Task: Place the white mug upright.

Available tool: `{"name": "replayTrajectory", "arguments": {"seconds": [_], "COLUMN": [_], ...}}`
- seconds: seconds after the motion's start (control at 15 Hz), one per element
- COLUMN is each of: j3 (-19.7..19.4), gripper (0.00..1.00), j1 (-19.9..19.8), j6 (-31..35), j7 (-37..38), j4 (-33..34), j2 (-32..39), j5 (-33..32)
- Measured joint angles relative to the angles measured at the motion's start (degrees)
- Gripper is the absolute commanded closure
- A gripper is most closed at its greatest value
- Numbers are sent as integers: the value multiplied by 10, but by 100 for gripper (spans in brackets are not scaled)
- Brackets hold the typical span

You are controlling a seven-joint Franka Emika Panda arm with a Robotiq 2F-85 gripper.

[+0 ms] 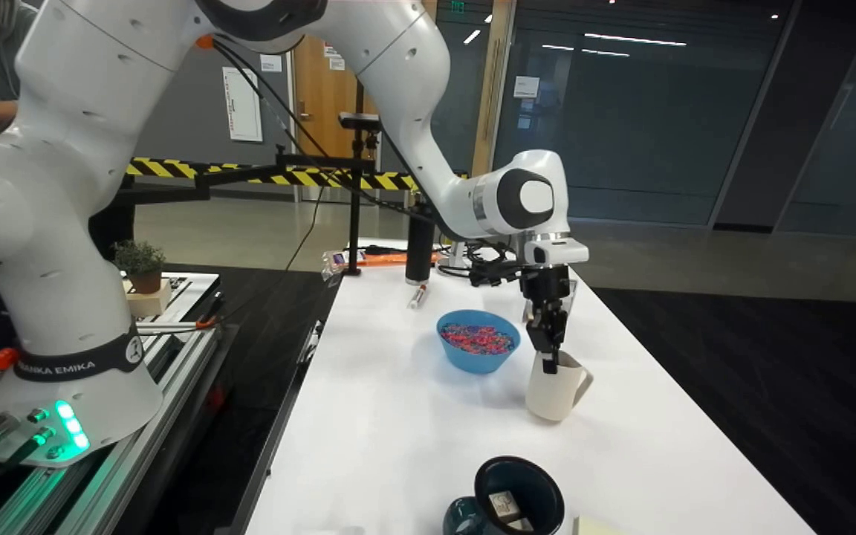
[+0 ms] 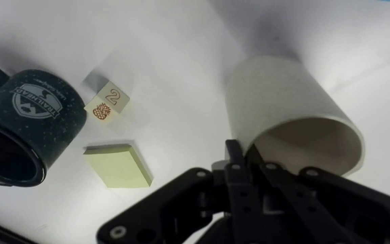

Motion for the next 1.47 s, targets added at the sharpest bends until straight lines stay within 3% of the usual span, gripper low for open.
{"name": "replayTrajectory", "arguments": {"seconds": [0.73, 0.8, 1.0, 1.47], "j3": [-18, -19, -22, -27], "gripper": [99, 70, 56, 7], "j1": [2, 3, 6, 13], "j6": [31, 31, 31, 31], "j7": [0, 0, 1, 3], "j4": [-7, -7, -7, -12], "j2": [-1, -1, -1, -1], "j5": [108, 113, 120, 120]}}
